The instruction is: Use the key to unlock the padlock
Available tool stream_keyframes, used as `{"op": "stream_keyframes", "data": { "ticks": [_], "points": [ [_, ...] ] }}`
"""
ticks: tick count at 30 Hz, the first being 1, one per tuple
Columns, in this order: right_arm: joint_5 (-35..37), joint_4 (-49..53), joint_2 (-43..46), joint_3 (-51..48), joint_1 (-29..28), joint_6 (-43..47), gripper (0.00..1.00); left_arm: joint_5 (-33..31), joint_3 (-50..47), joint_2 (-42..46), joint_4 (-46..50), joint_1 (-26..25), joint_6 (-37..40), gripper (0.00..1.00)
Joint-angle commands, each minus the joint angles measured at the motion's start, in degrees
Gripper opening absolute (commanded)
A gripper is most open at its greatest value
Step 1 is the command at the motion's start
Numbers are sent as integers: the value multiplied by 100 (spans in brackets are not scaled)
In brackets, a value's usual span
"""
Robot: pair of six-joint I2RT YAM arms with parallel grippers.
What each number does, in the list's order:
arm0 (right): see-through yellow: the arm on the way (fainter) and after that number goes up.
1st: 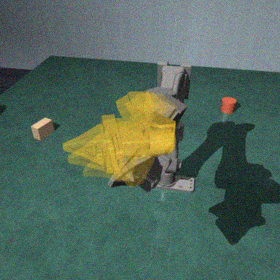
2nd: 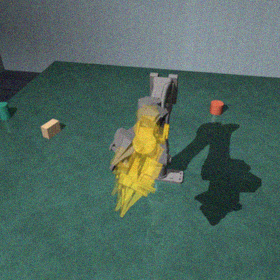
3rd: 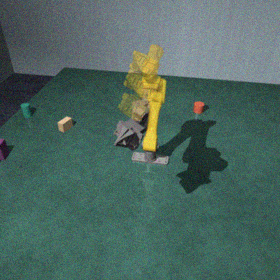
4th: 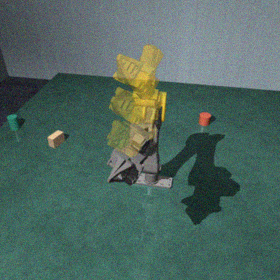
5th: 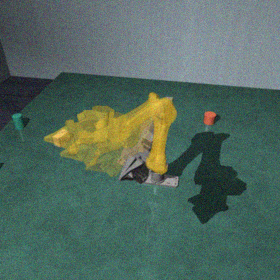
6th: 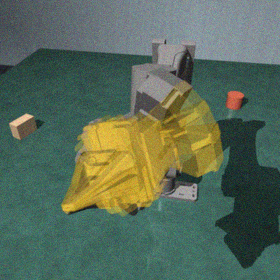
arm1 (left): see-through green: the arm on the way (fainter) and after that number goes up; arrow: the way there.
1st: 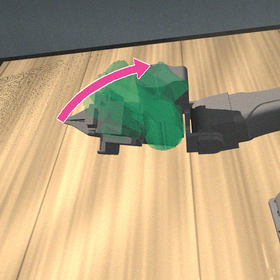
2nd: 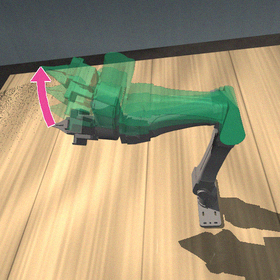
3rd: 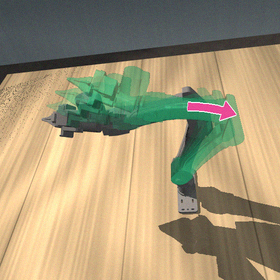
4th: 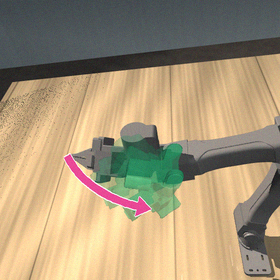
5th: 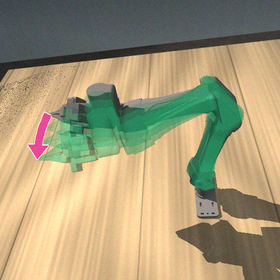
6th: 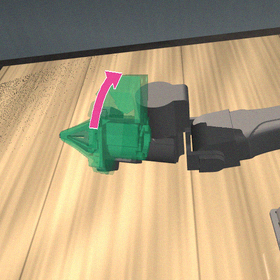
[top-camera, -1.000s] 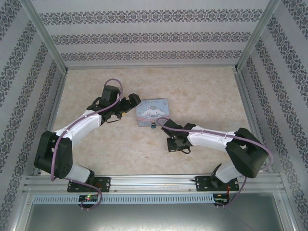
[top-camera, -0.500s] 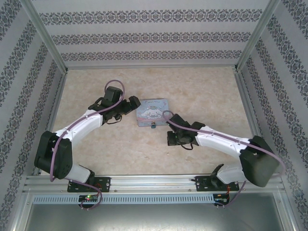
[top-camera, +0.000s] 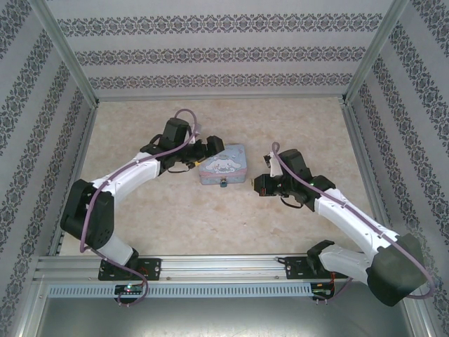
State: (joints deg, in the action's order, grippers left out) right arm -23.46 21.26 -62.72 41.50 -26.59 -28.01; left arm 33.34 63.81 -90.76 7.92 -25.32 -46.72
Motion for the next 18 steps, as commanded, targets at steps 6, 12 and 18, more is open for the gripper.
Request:
{"op": "stream_keyframes", "data": {
  "ticks": [6, 12, 18],
  "points": [
    [-823, -236, -308, 419, 231, 380, 0, 869, 167, -355, -839, -449, -198, 84],
    [-783, -373, -545, 482, 227, 296, 0, 918, 193, -631, -1099, -765, -336, 70],
    [-727, -420, -592, 416, 230, 235, 0, 873, 169, -735, -1201, -950, -361, 63]
  ]
}}
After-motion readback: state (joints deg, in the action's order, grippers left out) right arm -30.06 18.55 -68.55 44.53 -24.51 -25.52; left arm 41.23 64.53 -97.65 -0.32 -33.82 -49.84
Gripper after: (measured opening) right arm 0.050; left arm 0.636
